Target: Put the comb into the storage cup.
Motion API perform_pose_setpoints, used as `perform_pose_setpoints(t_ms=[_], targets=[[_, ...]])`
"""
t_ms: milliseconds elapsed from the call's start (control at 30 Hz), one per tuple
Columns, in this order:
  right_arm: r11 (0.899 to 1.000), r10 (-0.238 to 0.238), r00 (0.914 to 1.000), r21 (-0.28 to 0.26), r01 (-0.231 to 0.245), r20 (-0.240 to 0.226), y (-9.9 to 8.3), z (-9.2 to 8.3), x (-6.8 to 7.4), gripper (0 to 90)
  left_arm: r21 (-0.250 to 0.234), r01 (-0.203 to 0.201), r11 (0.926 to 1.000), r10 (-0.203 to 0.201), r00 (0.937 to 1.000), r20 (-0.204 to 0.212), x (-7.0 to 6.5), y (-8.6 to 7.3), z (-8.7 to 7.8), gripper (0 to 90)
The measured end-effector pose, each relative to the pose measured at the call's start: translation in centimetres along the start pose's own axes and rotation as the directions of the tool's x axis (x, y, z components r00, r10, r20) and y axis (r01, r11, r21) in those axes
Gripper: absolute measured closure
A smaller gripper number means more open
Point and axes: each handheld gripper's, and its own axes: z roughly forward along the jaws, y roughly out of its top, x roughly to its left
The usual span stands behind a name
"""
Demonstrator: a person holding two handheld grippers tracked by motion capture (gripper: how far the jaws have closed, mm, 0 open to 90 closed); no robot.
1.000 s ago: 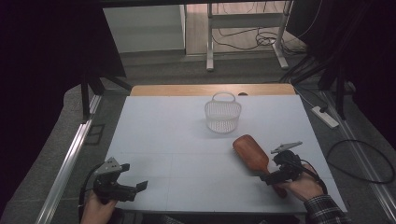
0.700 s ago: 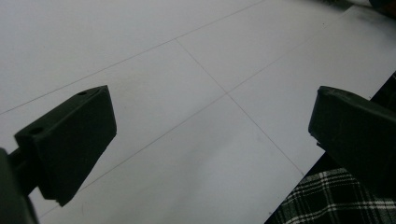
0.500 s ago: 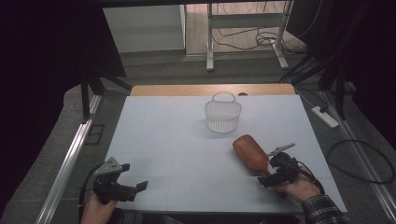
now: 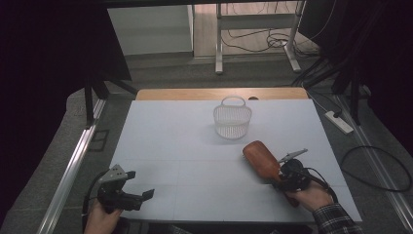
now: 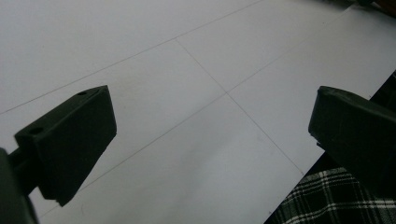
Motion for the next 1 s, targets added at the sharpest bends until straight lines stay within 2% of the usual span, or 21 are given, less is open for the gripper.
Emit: perform_pose_setpoints(t_ms=[67,133,300,567,767,833,933,1000], targets=[[1.000,0.005,1.0000,0.007,-0.005,-0.003,0.0,0.1,-0.1,68.8,0.000,0.000,1.0000,0.000,1.0000,-0.001,0.0,0.0,0.0,1.1],[1.000,0.025,0.9997,0.013,-0.025,-0.003,0.1,0.1,-0.2,71.7,0.000,0.001,1.0000,-0.001,1.0000,-0.003,0.0,0.0,0.0,1.1],[1.000,0.029,0.9996,0.012,-0.029,0.001,0.1,-0.1,-0.2,72.5,-0.002,0.003,1.0000,-0.003,1.0000,-0.004,0.0,0.0,0.0,1.0],[1.000,0.022,0.9997,-0.021,-0.021,0.008,-0.1,-0.4,-0.1,72.7,0.004,-0.001,1.0000,0.001,1.0000,-0.006,0.0,0.0,0.0,1.1],[0.998,0.030,0.9996,-0.057,-0.030,0.001,-0.2,-0.8,-0.2,72.7,0.028,-0.040,0.9988,0.041,0.9985,-0.037,-0.6,0.3,0.2,1.1],[0.998,0.030,0.9995,-0.060,-0.030,0.002,-0.2,-0.8,-0.2,72.7,0.032,-0.037,0.9988,0.038,0.9988,-0.031,-0.6,0.3,0.3,1.2],[0.997,0.026,0.9996,-0.078,-0.026,-0.005,-0.3,-1.1,-0.2,72.7,0.013,-0.023,0.9997,0.022,0.9996,0.018,-0.6,0.5,0.3,1.2],[0.996,0.024,0.9997,-0.090,-0.025,-0.008,-0.2,-1.2,-0.2,72.7,0.003,-0.026,0.9997,0.025,0.9992,0.032,-0.6,0.7,0.4,1.4]])
